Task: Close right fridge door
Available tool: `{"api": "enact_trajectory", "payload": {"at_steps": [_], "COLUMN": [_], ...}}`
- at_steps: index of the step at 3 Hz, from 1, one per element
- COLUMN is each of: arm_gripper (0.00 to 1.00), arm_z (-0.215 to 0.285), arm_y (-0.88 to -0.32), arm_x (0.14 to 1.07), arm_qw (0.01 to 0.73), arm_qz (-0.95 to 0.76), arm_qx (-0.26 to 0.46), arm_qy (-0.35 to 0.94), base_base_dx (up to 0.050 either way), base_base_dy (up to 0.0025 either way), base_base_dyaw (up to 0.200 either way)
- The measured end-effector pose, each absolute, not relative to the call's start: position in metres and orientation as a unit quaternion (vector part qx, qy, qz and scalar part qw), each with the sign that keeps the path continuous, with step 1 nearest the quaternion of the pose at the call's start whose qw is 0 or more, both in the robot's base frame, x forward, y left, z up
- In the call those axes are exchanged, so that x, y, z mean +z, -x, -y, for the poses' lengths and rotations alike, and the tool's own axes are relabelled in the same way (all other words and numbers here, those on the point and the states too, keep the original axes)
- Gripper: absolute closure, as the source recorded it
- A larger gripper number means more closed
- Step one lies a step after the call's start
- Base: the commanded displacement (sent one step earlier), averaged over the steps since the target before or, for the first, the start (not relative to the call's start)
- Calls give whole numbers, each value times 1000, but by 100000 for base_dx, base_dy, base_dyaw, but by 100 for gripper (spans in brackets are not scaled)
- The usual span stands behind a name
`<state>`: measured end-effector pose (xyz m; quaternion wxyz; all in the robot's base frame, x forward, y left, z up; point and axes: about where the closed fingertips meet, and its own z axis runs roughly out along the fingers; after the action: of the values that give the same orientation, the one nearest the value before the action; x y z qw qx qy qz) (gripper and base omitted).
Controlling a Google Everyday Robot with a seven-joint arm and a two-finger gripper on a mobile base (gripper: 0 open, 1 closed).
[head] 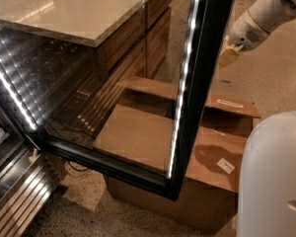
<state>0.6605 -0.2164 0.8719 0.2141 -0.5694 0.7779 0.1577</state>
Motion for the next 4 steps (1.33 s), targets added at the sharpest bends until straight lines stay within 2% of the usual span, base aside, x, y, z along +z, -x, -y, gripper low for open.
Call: {"api": "enact_trajectory", "payload": {"at_steps": [4], "arm_gripper": [100], "arm_z": [124], "arm_y": [-669], "arm_x": [845], "arm_qw": [135], "arm_qz": [-749], "arm_qx": [112], "arm_qy": [638], "base_base_dx": [0], "base_base_dy": [0], "base_base_dyaw": [0]}}
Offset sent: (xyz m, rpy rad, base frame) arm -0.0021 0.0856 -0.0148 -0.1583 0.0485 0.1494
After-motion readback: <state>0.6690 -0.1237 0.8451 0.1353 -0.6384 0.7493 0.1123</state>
